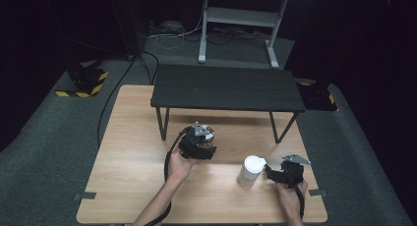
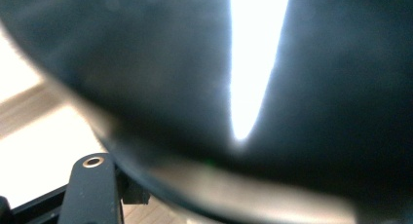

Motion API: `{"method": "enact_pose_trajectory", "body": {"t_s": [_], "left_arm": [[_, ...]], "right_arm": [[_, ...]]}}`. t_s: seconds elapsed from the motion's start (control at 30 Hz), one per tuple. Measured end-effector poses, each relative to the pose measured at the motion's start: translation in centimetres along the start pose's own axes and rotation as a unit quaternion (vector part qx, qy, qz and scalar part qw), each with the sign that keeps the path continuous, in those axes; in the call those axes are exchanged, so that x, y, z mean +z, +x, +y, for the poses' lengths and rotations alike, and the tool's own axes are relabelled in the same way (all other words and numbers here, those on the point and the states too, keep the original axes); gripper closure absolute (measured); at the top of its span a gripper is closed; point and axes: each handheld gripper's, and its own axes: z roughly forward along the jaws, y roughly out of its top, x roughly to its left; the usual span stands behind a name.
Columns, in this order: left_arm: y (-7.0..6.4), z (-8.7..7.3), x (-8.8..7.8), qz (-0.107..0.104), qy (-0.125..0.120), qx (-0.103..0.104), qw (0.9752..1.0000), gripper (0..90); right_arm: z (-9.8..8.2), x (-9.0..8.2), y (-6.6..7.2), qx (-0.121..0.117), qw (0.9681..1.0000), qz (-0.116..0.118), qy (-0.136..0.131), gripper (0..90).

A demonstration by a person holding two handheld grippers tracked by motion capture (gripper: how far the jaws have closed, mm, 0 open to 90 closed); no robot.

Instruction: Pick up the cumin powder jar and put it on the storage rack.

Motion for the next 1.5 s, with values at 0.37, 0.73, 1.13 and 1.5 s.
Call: {"method": "enact_pose_trajectory", "body": {"t_s": [0.37, 0.73, 1.13, 1.5], "left_arm": [[0.4, 2.0, -1.3, -0.014, 0.003, 0.006, 0.9999, 31.9], [0.5, 4.3, -2.5, -0.023, 0.007, 0.022, 0.9995, 31.9], [0.2, 7.2, -4.5, -0.026, -0.002, 0.048, 0.9985, 31.9], [0.4, 9.0, -6.1, -0.035, -0.014, 0.048, 0.9981, 31.9]], "right_arm": [[0.0, 0.0, 0.0, 0.0, 1.0, 0.001, 0.0, 9.8], [0.0, 0.0, 0.0, -0.001, 1.0, 0.001, 0.0, 9.9], [0.0, 0.0, -0.1, -0.003, 1.0, 0.003, -0.001, 10.1], [0.0, 0.0, -0.1, -0.003, 1.0, 0.003, -0.001, 10.1]]}}
